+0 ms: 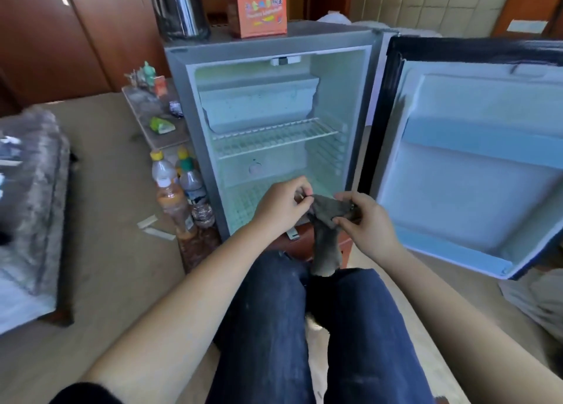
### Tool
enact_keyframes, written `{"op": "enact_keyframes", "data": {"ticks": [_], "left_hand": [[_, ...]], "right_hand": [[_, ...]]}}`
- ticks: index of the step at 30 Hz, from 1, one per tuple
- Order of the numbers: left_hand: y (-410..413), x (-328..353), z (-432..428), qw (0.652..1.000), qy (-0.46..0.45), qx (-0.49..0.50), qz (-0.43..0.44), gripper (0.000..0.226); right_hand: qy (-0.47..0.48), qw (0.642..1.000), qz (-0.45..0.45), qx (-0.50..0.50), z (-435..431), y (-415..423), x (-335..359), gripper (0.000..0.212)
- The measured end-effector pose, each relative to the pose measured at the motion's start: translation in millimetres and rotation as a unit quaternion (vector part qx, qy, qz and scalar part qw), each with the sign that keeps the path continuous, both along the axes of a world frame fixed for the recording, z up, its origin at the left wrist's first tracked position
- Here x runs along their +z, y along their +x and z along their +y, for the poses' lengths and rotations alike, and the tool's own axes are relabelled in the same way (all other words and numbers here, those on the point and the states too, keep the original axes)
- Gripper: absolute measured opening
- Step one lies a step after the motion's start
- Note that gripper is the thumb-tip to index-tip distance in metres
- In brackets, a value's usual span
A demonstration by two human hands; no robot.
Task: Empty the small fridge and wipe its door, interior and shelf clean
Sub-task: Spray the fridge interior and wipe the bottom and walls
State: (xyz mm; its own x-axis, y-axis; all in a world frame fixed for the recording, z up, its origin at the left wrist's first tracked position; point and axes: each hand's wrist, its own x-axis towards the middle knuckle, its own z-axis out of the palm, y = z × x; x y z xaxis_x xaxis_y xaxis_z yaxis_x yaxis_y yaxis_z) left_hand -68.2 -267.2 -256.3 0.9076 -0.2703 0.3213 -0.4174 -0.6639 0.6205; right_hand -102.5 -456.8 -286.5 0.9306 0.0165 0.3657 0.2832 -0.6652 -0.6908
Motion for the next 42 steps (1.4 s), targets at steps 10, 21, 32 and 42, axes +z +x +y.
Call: {"op": "enact_keyframes", "data": {"ticks": [10,21,32,42], "left_hand": [[54,-17,53,0.999,0.028,0.033,-0.015,0.004],[95,-5,73,0.988,0.134,0.068,-0.024,0.008],[95,-11,44,0.987,-0.115,0.062,0.098,0.023],[97,-58,26,0.946,-0.264,0.085,0.171,0.025]], "right_hand": [[-0.054,0.997,-0.026,-0.048,37,69,3,0.026],[-0.064,0.994,0.066,0.055,52,142,35,0.023],[0.042,0.99,0.023,0.129,32,119,-13,0.011],[0.026,0.975,0.135,0.176,27,141,-57,0.022]]}}
